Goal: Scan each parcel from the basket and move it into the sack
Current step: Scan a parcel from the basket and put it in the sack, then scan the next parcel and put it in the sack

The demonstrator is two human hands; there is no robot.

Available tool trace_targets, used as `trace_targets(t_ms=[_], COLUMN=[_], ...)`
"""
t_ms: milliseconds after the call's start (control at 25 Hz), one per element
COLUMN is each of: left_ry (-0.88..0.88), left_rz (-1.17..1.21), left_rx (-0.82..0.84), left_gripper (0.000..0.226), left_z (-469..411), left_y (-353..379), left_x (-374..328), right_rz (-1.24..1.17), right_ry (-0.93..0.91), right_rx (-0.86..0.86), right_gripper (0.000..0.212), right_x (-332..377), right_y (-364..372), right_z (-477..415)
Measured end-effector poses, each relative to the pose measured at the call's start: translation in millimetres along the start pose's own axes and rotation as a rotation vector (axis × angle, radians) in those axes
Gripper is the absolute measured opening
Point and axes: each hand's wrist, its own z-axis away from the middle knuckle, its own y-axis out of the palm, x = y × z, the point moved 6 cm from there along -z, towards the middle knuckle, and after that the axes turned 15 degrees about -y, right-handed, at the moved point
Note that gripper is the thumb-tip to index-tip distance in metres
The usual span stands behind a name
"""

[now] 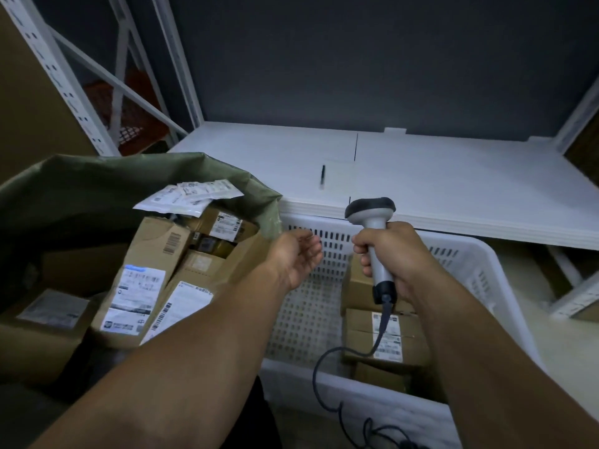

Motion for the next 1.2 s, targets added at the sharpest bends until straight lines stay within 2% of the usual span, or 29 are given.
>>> trace_targets(t_ms=[320, 520, 680, 880, 1000, 1200], left_ry=[-0.160, -0.193, -0.226, -0.339, -0.439, -0.483], left_rz=[-0.125, -0.308, -0.490, -0.627, -0.619, -0.538], left_rx=[0.010, -0.060, -0.186, -0.293, -0.309, -0.268], left_gripper=[0.024, 0.021, 0.011, 0.015, 0.024, 0.035], left_z=[-48, -67, -86, -131, -156, -203], left_y=[14, 18, 12, 1, 4, 14], left_x=[43, 63, 84, 129, 156, 198], right_rz=[-0.040, -0.004, -0.009, -0.001, -0.018, -0.037], right_ry=[0.029, 0.075, 0.115, 0.148, 0.186, 0.259], right_rx=[-0.093, -0.177, -0.127, -0.064, -0.065, -0.055], right_gripper=[0.001, 0.012, 0.008, 0.003, 0.006, 0.003], right_x=[-15, -52, -65, -86, -110, -144], right_y=[-19, -42, -37, -44, -63, -81], right_z=[3, 14, -5, -33, -48, -57])
